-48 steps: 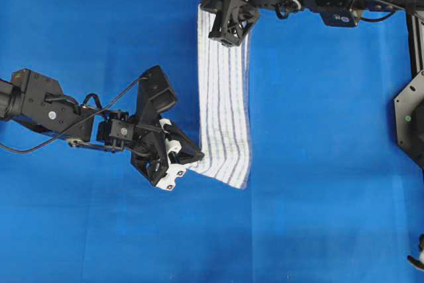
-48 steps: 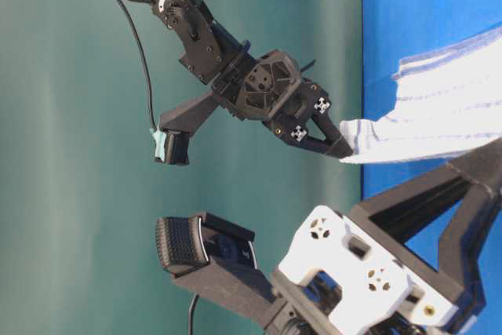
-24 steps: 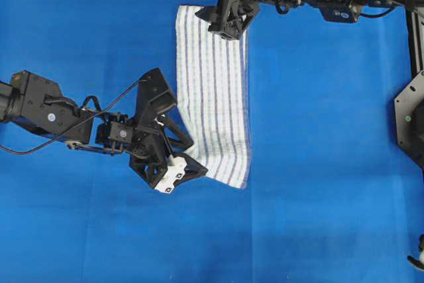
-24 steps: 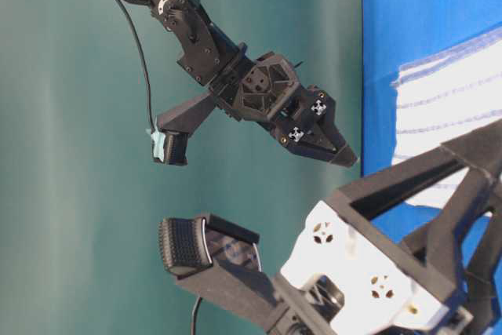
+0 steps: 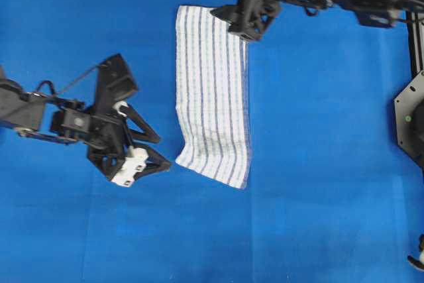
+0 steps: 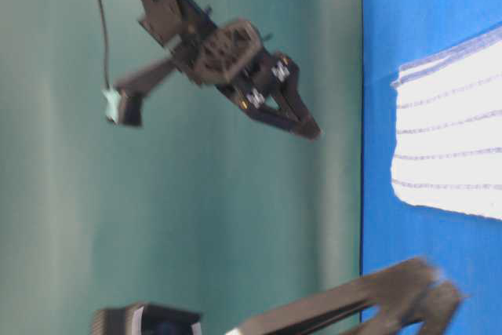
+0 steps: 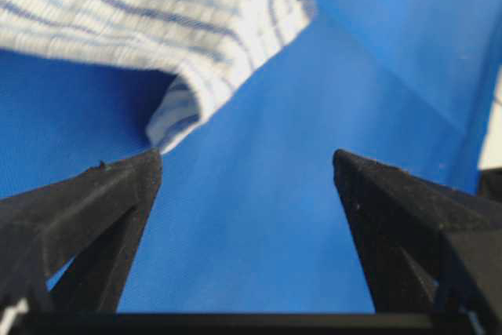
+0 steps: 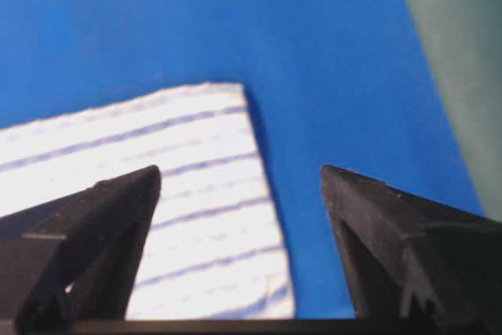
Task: Fold the blue towel.
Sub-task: 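Open both grippers and move them to the strip's top end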
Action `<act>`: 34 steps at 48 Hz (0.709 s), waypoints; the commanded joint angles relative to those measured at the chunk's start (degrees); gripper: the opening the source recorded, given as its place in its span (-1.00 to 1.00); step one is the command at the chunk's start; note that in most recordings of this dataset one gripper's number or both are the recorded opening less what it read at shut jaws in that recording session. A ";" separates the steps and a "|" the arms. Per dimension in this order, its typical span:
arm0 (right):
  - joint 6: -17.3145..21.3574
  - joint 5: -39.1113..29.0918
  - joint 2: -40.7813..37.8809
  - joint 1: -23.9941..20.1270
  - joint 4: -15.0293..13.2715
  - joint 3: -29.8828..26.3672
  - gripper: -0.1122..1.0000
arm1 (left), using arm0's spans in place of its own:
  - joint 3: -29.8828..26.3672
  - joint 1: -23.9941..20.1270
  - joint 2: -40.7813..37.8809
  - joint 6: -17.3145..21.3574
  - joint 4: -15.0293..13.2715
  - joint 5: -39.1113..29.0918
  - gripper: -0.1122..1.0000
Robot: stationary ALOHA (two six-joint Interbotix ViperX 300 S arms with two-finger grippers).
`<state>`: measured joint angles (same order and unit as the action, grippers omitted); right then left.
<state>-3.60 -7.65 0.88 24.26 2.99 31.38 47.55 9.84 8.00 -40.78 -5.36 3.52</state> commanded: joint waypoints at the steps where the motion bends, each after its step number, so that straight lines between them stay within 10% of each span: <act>1: 0.35 0.44 5.19 -1.49 -0.09 2.37 0.77 | -0.09 -0.88 3.60 1.76 1.76 0.18 0.81; 20: 3.52 2.11 15.82 -10.63 0.44 12.66 0.77 | -0.97 -9.40 5.89 21.97 2.29 0.18 0.79; 34: 5.80 1.85 17.93 -13.10 0.44 15.12 0.76 | -1.85 -13.71 4.66 27.77 2.29 0.44 0.79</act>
<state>2.11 -6.06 17.84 11.25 3.34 47.02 47.37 -3.08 12.57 -13.45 -3.25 3.43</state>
